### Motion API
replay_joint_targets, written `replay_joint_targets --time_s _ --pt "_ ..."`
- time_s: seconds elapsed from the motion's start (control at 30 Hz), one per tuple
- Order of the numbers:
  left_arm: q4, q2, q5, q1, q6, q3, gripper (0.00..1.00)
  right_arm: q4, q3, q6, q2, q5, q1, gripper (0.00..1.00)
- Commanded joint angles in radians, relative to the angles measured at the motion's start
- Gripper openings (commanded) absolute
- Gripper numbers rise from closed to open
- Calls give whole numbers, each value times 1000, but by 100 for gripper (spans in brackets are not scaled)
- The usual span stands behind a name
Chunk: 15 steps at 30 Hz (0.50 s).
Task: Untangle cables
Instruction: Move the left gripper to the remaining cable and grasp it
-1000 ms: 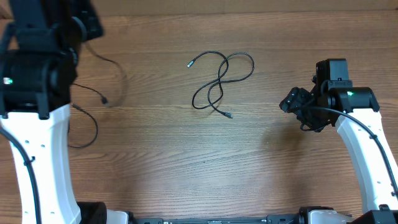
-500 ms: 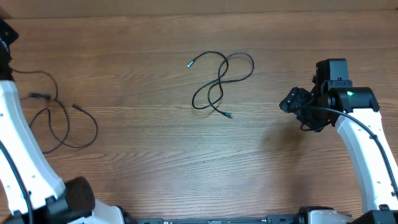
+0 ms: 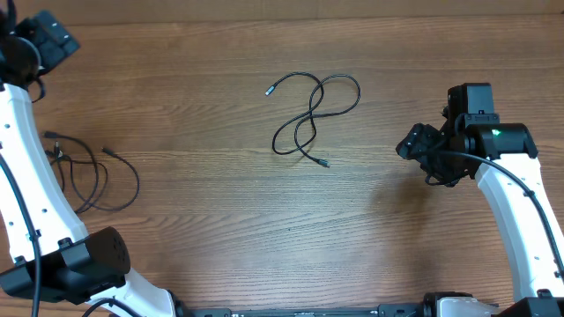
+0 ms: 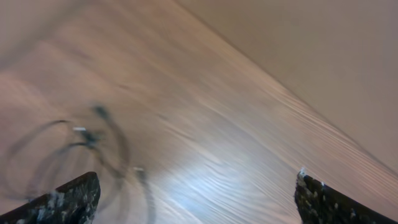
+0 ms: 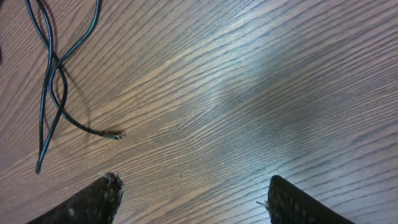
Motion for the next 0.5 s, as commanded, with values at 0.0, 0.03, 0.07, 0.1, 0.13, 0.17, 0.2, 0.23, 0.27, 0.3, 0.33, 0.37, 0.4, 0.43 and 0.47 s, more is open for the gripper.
replay_joint_targets --time_s 0.0,0.03,0.07,0.1,0.13,0.17,0.2,0.23,0.27,0.3,0.33,0.37,0.4,0.43,0.47 --pt "3 5 186 -70 -6 14 99 5 10 -3 -8 -1 -1 74" --pt "2 5 188 -92 -6 14 100 5 10 -3 -7 -1 -1 74" --pt "3 5 187 -117 0 14 100 5 10 -3 -7 -1 -1 74" --pt "5 5 187 -146 18 12 100 5 10 -3 -7 -2 -1 74" --pt "10 6 186 -177 43 9 100 5 10 -3 -7 -1 -1 74" --pt "17 7 187 -211 76 4 100 5 10 -3 -8 -1 -1 74" --pt "26 12 186 -244 110 -1 100 5 10 -3 -8 -2 -1 74" --pt "31 20 187 -279 150 -3 100 4 10 -3 -8 -2 -1 74" --pt "31 32 187 -314 191 -3 100 3 10 -3 -7 -2 -1 75" --pt "30 45 188 -348 235 -3 100 1 10 -3 -8 -2 -1 75" --pt "24 60 190 -381 278 -4 100 -3 10 -3 -8 -2 -1 76" --pt "14 77 193 -414 325 -4 100 -8 10 -3 -8 -2 -1 78" --pt "3 94 200 -445 367 -4 100 -14 10 -3 -8 -1 -1 81" --pt "-9 113 216 -474 411 -4 100 -18 10 -3 -8 -1 -1 83" --pt "-21 133 233 -503 451 -4 100 -21 10 -3 -8 -1 -1 84"
